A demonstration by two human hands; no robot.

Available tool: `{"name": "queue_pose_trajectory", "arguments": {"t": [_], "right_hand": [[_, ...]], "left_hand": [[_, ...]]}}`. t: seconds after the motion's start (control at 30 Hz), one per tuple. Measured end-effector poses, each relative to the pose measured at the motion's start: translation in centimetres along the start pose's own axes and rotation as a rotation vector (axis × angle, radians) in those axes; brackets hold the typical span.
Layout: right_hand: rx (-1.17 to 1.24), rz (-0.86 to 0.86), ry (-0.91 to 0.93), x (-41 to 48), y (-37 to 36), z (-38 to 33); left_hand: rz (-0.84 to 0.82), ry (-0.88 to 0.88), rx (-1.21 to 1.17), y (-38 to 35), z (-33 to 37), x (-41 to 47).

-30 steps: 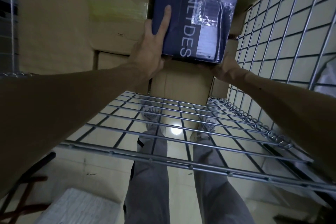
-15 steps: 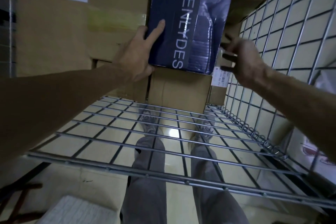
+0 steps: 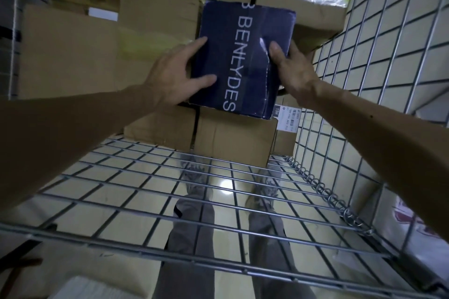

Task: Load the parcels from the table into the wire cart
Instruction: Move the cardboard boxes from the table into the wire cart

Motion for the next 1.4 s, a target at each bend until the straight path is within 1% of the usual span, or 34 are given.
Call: {"name": "queue_pose_trajectory", "arguments": {"t": [0.1,0.17,0.23,0.33,0.43,0.5,0.6,0.77,0.9,0.97,1.03,1.07,1.13,1.2,1.23,1.33,1.4], "right_hand": [[0.074,-0.038,-0.045,0.3,0.2,0.1],[0.083,-0.07,-0.091,0.5,0.1,-0.2],[0.077,-0.083,-0.138,0.9,0.2,0.0],[0.089,-0.075,-0.178,1.7,0.0,0.5],[0.105,-0.063,-0.19,2.6,-0.5,1.1],[0.118,-0.052,-0.198,3.1,-0.8,1.3],[0.117,-0.029,-0.2,4.2,-1.4,1.8],[0.154,-0.016,-0.192,5.6,-2.4,3.0],[0.185,-0.006,-0.146,6.2,-2.9,3.7],[0.22,0.021,-0.147,6.3,-2.9,4.1],[0.228,0.015,-0.165,5.7,-3.1,4.0],[0.213,0.01,-0.171,5.3,-3.2,4.0],[0.105,0.087,-0.161,4.0,-3.7,4.3],[-0.037,0.156,-0.071,2.3,-5.0,4.3],[-0.118,0.16,-0.022,1.4,-5.9,4.4],[-0.441,0.18,0.05,0.1,-7.9,4.9],[-0.542,0.223,0.043,0.6,-8.5,5.9]], "left_hand": [[0.023,0.069,-0.011,-0.5,0.4,1.6],[0.01,0.078,0.106,-0.4,0.6,2.3],[0.032,0.077,0.209,-0.2,0.7,3.0],[0.042,0.075,0.26,-0.3,0.8,3.5],[0.008,0.055,0.32,-0.4,0.1,4.1],[-0.03,0.033,0.412,-0.6,-0.1,4.3],[-0.034,-0.007,0.552,-1.2,-1.0,4.6],[-0.06,0.015,0.775,-2.0,-2.0,5.1],[0.005,0.008,0.846,-2.8,-2.6,5.2],[-0.008,0.032,0.859,-3.1,-2.7,5.4],[-0.061,0.051,0.857,-3.0,-2.1,5.4],[-0.092,0.06,0.848,-2.9,-1.8,5.2],[-0.14,0.084,0.848,-2.5,-1.4,5.1],[-0.18,0.105,0.894,-2.1,-1.3,4.6],[-0.191,0.102,0.913,-2.1,-1.4,4.3],[-0.186,0.081,0.934,-2.2,-2.5,4.2],[-0.155,0.068,0.96,-2.7,-3.0,4.5]]}}
Point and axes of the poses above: each hand's wrist, its own x-axis towards the middle knuckle, its own y-axis out of the back of the hand, z = x × y, the point moved 2 cm from there along x, towards the middle knuckle, and after that the axes turned 4 degrees about -z, right-handed, at the moved point
